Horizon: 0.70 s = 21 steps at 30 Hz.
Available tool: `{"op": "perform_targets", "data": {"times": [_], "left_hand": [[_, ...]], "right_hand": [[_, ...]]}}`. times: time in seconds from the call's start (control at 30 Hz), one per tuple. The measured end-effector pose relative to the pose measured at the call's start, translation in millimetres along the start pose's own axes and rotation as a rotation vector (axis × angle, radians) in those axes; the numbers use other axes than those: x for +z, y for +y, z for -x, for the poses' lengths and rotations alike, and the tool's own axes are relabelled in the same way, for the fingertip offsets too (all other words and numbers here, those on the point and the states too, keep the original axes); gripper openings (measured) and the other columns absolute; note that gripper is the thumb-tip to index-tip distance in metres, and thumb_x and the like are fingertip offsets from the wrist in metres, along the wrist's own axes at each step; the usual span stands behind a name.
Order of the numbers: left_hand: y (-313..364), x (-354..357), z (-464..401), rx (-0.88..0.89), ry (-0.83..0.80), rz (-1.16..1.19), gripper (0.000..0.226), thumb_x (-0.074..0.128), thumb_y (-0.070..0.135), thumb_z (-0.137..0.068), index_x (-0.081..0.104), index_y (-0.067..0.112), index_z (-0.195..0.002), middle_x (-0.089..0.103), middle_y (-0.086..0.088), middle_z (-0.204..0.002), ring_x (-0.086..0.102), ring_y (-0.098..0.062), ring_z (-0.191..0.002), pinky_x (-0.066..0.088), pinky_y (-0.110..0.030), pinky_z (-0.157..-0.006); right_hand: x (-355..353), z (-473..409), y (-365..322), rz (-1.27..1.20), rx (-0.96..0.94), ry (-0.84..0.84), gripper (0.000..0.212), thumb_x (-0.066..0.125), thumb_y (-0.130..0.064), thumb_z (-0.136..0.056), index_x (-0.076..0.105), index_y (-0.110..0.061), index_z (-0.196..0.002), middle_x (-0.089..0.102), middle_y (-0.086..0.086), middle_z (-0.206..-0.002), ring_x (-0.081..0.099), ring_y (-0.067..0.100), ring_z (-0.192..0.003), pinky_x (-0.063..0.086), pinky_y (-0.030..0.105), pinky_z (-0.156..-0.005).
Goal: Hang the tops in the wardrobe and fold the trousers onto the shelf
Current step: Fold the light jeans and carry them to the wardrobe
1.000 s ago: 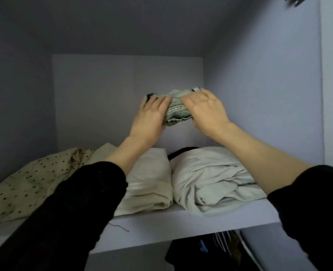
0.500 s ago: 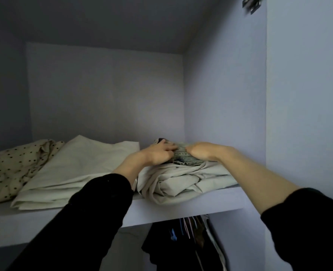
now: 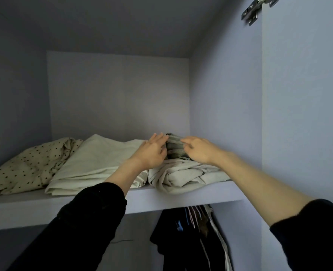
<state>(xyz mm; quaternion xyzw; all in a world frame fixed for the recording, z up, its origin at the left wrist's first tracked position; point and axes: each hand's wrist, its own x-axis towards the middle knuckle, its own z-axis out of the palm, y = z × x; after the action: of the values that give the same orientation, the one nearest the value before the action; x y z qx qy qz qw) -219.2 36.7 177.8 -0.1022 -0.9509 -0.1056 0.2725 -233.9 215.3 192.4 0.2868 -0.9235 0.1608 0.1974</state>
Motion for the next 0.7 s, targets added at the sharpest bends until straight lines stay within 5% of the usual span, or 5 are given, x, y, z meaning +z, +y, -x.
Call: {"op": "perform_targets", "data": {"times": [0.23, 0.4, 0.7], "left_hand": [[-1, -32, 117, -0.071, 0.212, 0.256, 0.053, 0.047, 0.024, -0.096, 0.031, 0.013, -0.145, 0.031, -0.006, -0.151, 0.027, -0.018, -0.139, 0.019, -0.022, -0.109], [-31, -43, 264, -0.287, 0.194, 0.39, 0.042, 0.045, 0.021, -0.098, 0.041, 0.019, -0.14, 0.05, -0.001, -0.136, 0.047, -0.014, -0.124, 0.04, -0.023, -0.096], [-29, -9, 534, -0.959, 0.068, 0.26, 0.032, 0.047, 0.015, -0.095, 0.056, 0.018, -0.125, 0.066, -0.008, -0.113, 0.062, -0.026, -0.102, 0.041, -0.023, -0.083]], "right_hand": [[34, 84, -83, -0.187, 0.076, 0.393, 0.029, 0.043, -0.022, -0.094, 0.06, -0.017, -0.117, 0.065, 0.008, -0.117, 0.057, 0.031, -0.107, 0.045, 0.035, -0.082], [115, 165, -163, -0.429, 0.045, 0.133, 0.03, 0.045, -0.023, -0.095, 0.056, -0.019, -0.123, 0.065, -0.001, -0.115, 0.058, 0.022, -0.108, 0.045, 0.031, -0.084], [251, 289, -291, -0.602, -0.145, -0.539, 0.034, 0.047, -0.016, -0.094, 0.054, -0.012, -0.127, 0.06, 0.007, -0.127, 0.054, 0.028, -0.119, 0.042, 0.035, -0.099]]}}
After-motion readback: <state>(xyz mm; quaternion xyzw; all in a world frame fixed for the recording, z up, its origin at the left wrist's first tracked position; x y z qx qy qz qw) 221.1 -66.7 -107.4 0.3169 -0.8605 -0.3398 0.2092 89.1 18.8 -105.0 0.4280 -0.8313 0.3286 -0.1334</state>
